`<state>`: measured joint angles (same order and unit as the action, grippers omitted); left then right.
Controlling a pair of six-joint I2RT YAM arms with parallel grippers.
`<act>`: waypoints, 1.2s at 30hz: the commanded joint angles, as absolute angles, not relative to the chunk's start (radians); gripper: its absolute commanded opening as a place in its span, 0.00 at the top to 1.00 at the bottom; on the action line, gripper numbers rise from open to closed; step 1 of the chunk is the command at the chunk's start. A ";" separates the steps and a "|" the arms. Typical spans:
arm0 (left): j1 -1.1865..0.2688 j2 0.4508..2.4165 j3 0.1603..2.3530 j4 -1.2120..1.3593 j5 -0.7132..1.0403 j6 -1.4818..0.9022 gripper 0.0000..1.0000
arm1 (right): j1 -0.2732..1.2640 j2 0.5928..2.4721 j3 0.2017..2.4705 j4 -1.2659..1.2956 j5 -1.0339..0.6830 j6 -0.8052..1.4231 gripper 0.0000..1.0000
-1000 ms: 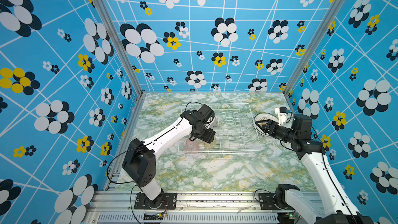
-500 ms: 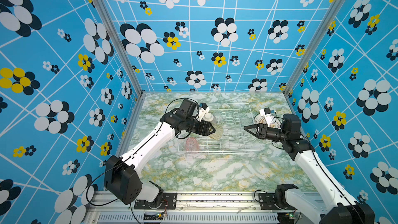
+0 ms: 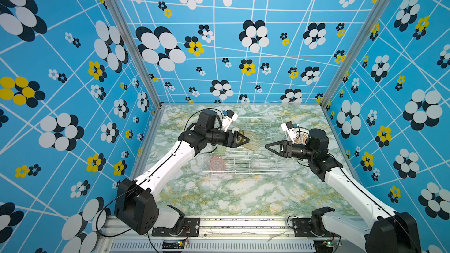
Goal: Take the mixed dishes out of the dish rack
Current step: 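Lift the yellow glass with left gripper while right gripper reaches toward it, then close the right gripper on the yellow glass held by left gripper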
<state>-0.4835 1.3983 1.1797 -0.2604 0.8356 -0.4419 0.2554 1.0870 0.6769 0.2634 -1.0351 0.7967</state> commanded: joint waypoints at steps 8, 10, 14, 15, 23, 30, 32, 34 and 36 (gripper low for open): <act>-0.474 1.394 1.115 0.029 0.977 -0.592 0.51 | 0.296 1.150 0.682 0.535 -1.037 0.934 0.59; -0.474 1.400 1.105 0.067 0.989 -0.615 0.51 | 0.308 1.167 0.683 0.594 -1.031 0.960 0.59; -0.474 1.418 1.097 0.100 1.002 -0.636 0.51 | 0.335 1.202 0.692 0.729 -1.023 1.039 0.60; -0.475 1.422 1.095 0.107 1.004 -0.639 0.51 | 0.339 1.207 0.697 0.742 -1.020 1.046 0.60; -0.476 1.437 1.081 0.155 1.012 -0.662 0.50 | 0.364 1.237 0.723 0.828 -0.997 1.103 0.69; -0.477 1.447 1.079 0.170 1.010 -0.667 0.48 | 0.389 1.271 0.737 0.878 -0.978 1.142 0.80; -0.476 1.447 1.080 0.170 1.010 -0.666 0.48 | 0.395 1.286 0.739 0.898 -0.972 1.157 0.82; -0.477 1.447 1.077 0.168 1.010 -0.664 0.47 | 0.395 1.303 0.739 0.926 -0.965 1.177 0.84; -0.477 1.444 1.077 0.158 1.011 -0.657 0.47 | 0.397 1.317 0.741 0.956 -0.962 1.199 0.89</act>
